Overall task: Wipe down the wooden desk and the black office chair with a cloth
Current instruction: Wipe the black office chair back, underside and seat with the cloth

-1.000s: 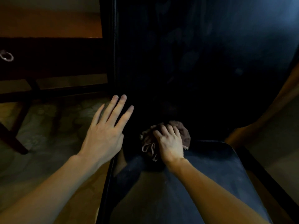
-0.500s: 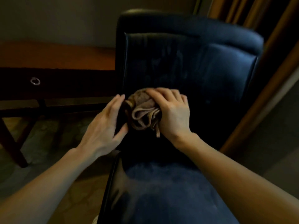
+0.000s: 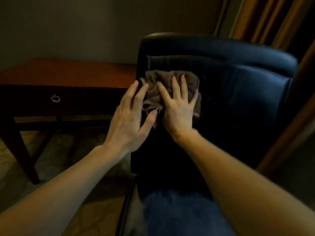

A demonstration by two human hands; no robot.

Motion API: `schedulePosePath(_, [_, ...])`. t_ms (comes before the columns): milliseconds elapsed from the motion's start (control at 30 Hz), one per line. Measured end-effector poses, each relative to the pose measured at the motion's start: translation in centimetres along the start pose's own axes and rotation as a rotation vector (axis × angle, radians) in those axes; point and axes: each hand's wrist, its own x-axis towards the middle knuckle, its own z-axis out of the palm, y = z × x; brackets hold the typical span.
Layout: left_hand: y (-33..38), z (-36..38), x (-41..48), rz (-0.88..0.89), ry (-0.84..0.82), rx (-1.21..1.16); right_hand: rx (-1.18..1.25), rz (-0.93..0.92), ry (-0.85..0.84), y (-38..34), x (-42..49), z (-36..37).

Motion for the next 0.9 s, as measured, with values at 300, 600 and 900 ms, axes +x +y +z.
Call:
schedulePosePath(300, [-3.6, 5.3, -7.4, 0.165, -0.328, 0.297, -0.005, -0.163, -0.01, 1.0, -13.5, 7.0])
schedulePosePath(600, [-0.1, 3.1, -5.3, 0.26, -0.203, 0.232, 0.039, -0.243, 0.159, 3.7, -10.4, -1.0])
schedulePosePath(900, [7.6, -0.7, 10.0, 0.006, -0.256, 0.104, -0.176, -0.091, 0.196, 9.1, 5.4, -9.0])
